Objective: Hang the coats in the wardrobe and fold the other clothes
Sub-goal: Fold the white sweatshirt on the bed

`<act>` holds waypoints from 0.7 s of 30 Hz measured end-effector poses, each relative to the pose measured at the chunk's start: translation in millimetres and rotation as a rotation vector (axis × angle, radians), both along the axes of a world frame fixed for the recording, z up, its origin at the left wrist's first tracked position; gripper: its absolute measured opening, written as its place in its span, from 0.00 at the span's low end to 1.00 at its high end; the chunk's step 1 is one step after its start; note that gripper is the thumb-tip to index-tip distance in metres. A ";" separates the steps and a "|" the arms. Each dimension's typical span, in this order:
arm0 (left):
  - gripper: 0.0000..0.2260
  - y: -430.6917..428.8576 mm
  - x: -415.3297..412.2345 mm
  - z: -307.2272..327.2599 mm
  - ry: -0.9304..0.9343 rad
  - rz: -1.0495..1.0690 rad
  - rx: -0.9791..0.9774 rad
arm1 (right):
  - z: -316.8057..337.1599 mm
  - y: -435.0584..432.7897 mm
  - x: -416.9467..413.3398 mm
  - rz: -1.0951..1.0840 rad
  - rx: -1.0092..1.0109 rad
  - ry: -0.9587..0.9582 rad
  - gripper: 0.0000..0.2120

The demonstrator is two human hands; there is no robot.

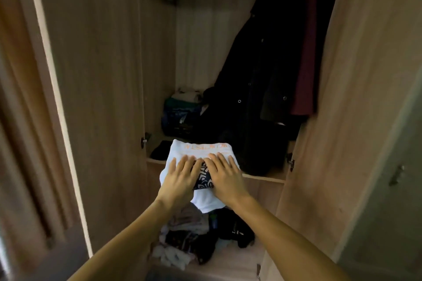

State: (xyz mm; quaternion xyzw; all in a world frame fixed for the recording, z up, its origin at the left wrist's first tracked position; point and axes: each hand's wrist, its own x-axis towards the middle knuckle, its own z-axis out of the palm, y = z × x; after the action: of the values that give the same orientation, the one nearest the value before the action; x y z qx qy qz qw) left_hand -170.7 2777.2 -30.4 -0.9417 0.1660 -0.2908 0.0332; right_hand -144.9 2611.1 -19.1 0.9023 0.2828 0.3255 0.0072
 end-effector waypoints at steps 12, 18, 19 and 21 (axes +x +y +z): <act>0.36 35.9 160.4 -0.3 0.085 0.127 0.032 | -5.2 41.5 180.9 0.082 -0.019 0.058 0.32; 0.36 89.1 268.4 1.8 0.042 0.160 0.007 | 3.8 97.5 284.8 0.052 -0.050 0.068 0.32; 0.37 99.9 287.9 5.5 0.032 0.155 0.010 | 7.2 107.4 303.6 0.054 -0.047 0.051 0.33; 0.37 119.4 327.1 6.3 0.019 0.157 0.001 | 11.5 126.9 340.1 0.070 -0.035 0.038 0.33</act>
State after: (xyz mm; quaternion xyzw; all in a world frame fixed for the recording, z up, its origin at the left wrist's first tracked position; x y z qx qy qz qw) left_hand 156.4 2896.5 -24.0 -0.9545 0.0920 -0.2785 0.0547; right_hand 195.2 2738.1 -7.7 0.8976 0.3197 0.3035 0.0063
